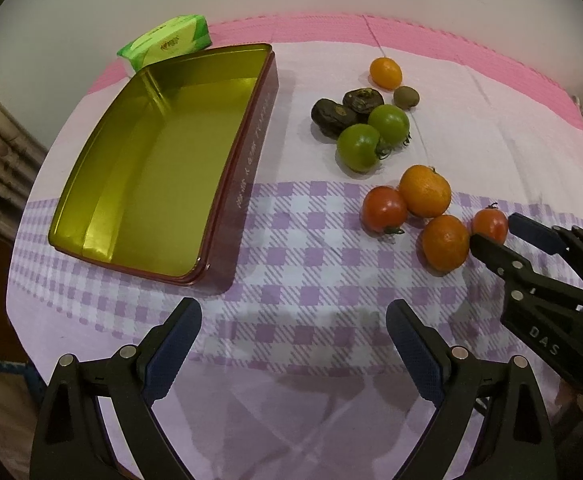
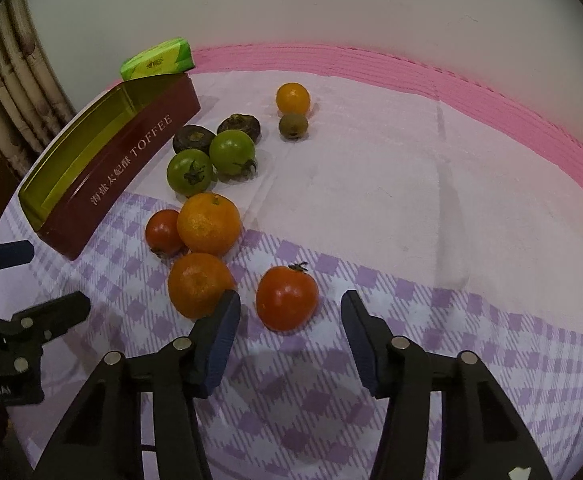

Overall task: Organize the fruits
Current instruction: 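Grasp the red tomato with the right tool while the left tool grasps a tangerine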

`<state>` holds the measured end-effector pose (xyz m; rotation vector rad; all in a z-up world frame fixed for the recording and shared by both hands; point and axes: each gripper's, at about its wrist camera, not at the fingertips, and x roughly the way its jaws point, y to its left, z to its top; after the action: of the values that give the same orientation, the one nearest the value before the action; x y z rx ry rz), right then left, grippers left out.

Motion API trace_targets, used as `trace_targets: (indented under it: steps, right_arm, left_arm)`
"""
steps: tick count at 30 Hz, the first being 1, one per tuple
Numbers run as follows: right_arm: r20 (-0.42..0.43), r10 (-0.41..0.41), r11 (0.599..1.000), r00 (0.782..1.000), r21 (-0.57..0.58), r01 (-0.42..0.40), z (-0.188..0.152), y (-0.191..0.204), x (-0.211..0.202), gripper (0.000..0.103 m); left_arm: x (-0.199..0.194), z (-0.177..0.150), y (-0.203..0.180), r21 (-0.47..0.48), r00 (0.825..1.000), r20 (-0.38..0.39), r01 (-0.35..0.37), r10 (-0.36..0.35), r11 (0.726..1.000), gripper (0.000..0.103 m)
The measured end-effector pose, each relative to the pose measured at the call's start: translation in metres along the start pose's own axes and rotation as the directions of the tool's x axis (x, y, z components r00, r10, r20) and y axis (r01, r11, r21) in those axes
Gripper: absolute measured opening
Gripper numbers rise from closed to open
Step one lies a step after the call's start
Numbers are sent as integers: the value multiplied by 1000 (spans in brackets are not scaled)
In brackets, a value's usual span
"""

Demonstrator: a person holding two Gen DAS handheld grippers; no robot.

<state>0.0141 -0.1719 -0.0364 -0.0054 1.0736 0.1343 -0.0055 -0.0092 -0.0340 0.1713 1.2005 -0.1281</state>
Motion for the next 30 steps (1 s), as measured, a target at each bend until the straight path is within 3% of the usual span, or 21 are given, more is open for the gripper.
trace_targets:
  steps: [6,8,10,15,19,26,30]
  right_arm:
    - [-10,10,1000,1000,6,-10,-1,-1,7,46]
    - [-9,17,1000,1000,8,-17,0,-2,8,34]
    - [-3,26,1000,1000,13,-26,0,-4,9,31]
    - [10,16,998,1000,53,-16,1,-18,10,30]
    - [14,-37,994,999,108,36,0,-49,7,30]
    - [10,-127,981,992,150,124,-9,-99,0,30]
    - [19,-117,978,993,177,112,-9,-108,0,30]
  left_arm:
    - [6,4,-3,1,1000,-14,4,-4,1000,94]
    - [8,5,-7,11,1000,-18,4,-3,1000,94]
    - [8,6,-11,22,1000,-17,-1,2,1000,94]
    - [6,12,-27,65,1000,-8,21,-21,998,94]
    - [7,20,-44,90,999,-15,52,-50,995,93]
    - [25,34,-72,104,988,-100,125,-115,987,73]
    - [37,40,-83,95,983,-140,132,-118,987,67]
